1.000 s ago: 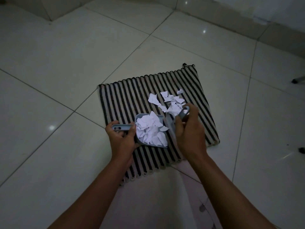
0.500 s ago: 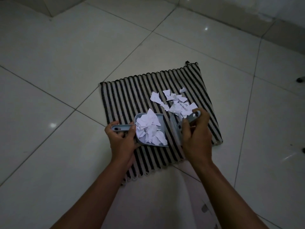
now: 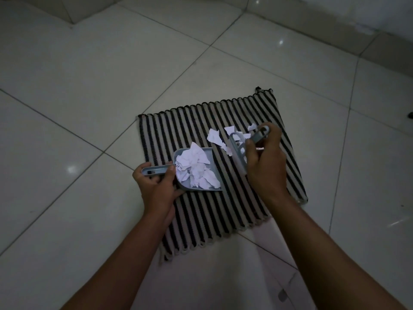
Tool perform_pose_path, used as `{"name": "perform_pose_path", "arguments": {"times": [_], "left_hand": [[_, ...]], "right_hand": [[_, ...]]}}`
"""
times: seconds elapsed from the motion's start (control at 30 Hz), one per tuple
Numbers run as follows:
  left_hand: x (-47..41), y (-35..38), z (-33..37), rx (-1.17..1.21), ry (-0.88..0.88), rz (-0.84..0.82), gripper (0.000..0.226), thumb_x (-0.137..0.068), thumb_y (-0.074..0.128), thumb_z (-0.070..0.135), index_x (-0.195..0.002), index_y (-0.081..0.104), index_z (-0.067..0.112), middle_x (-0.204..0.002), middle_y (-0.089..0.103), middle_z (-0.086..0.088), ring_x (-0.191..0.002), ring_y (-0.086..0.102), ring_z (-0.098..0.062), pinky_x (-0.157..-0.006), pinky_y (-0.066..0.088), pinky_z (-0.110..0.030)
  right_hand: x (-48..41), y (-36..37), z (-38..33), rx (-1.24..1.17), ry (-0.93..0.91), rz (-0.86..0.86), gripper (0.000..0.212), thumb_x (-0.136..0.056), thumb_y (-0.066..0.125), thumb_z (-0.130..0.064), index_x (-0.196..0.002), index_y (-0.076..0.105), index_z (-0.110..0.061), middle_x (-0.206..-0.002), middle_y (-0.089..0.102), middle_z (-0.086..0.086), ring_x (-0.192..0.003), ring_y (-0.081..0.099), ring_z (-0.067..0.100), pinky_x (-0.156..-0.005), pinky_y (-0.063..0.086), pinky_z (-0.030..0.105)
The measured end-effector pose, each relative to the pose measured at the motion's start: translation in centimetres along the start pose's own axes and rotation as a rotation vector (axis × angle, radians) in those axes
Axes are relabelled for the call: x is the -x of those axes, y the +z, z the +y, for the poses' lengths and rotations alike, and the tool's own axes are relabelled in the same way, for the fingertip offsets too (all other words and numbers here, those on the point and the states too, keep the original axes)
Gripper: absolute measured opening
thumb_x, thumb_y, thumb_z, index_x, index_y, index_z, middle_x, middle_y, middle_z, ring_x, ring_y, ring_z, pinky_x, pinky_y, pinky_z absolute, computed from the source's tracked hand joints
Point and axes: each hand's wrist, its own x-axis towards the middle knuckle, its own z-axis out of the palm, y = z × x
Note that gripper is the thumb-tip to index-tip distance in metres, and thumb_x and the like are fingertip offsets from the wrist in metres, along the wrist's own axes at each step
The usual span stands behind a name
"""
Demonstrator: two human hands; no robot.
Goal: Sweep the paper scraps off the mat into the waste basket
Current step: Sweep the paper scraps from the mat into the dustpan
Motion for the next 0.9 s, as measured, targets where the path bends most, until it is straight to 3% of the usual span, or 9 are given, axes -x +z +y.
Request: {"name": "perform_pose_path", "arguments": {"times": [0.07,0.23,0.33,0.43,0.53,0.67,0.8,0.9], "left_hand": [[-0.6,-0.1,0.4,0.007,0.008,0.000,0.048,-0.092,0.068,0.004,-0.118,0.034,0.026,-0.100,0.065,-0.003,-0.080,0.069,-0.012,-0.064,0.061,-0.041],[-1.2,-0.6,0.9,0.025,0.013,0.021,0.051,-0.092,0.069,0.005,-0.122,0.034,0.026,-0.103,0.067,-0.006,-0.091,0.070,-0.019,-0.064,0.062,-0.040],[-1.5,-1.1,1.1,0.046,0.029,0.027,0.051,-0.092,0.069,0.005,-0.122,0.034,0.026,-0.103,0.068,-0.004,-0.093,0.070,-0.020,-0.067,0.062,-0.041],[-1.9,-1.5,1.2,0.057,0.042,0.037,0.049,-0.092,0.069,0.005,-0.120,0.034,0.026,-0.101,0.069,-0.003,-0.090,0.070,-0.019,-0.065,0.061,-0.040],[-2.3,-1.6,1.3,0.067,0.032,0.053,0.049,-0.092,0.068,0.004,-0.120,0.034,0.027,-0.102,0.068,-0.005,-0.091,0.070,-0.021,-0.067,0.061,-0.041],[-2.5,-1.8,1.6,0.070,0.036,0.059,0.048,-0.093,0.067,0.003,-0.121,0.034,0.026,-0.100,0.068,-0.004,-0.086,0.070,-0.018,-0.063,0.062,-0.040],[-2.4,-2.4,2.0,0.074,0.046,0.064,0.048,-0.094,0.065,0.001,-0.121,0.033,0.024,-0.099,0.068,-0.003,-0.082,0.070,-0.015,-0.062,0.062,-0.038],[-2.3,-2.7,2.1,0.079,0.044,0.063,0.048,-0.094,0.065,0.001,-0.121,0.033,0.025,-0.099,0.069,-0.003,-0.082,0.070,-0.016,-0.062,0.062,-0.039]], "right_hand": [[-1.5,0.9,0.1,0.045,-0.035,-0.048,0.021,-0.102,0.051,-0.022,-0.119,0.040,-0.028,-0.097,0.061,-0.005,-0.084,0.064,0.014,-0.070,0.058,0.044],[-2.9,2.2,-0.1,0.145,-0.117,-0.296,0.017,-0.103,0.047,-0.018,-0.118,0.043,-0.025,-0.088,0.059,-0.007,-0.075,0.058,0.007,-0.062,0.049,0.032],[-3.7,1.5,0.0,0.124,-0.110,-0.294,0.023,-0.103,0.049,-0.021,-0.123,0.039,-0.027,-0.089,0.054,-0.015,-0.077,0.057,-0.004,-0.060,0.051,0.020],[-5.5,1.4,0.3,0.077,-0.120,-0.238,0.028,-0.102,0.051,-0.017,-0.128,0.040,-0.021,-0.095,0.059,-0.007,-0.076,0.062,0.001,-0.055,0.048,0.013],[-6.8,2.8,0.7,0.081,-0.123,-0.220,0.030,-0.101,0.053,-0.016,-0.128,0.041,-0.022,-0.098,0.064,0.001,-0.080,0.064,0.014,-0.062,0.050,0.023],[-7.4,4.1,0.5,0.088,-0.073,-0.297,0.032,-0.102,0.051,-0.016,-0.129,0.038,-0.026,-0.100,0.063,0.003,-0.084,0.064,0.017,-0.067,0.055,0.032],[-6.5,2.8,-0.8,0.158,-0.111,-0.479,0.033,-0.103,0.050,-0.016,-0.131,0.036,-0.027,-0.100,0.062,0.001,-0.078,0.065,0.014,-0.060,0.060,0.040],[-5.8,1.4,-1.0,0.188,-0.176,-0.567,0.034,-0.101,0.053,-0.018,-0.128,0.035,-0.028,-0.103,0.066,0.003,-0.085,0.069,0.021,-0.066,0.061,0.041]]}}
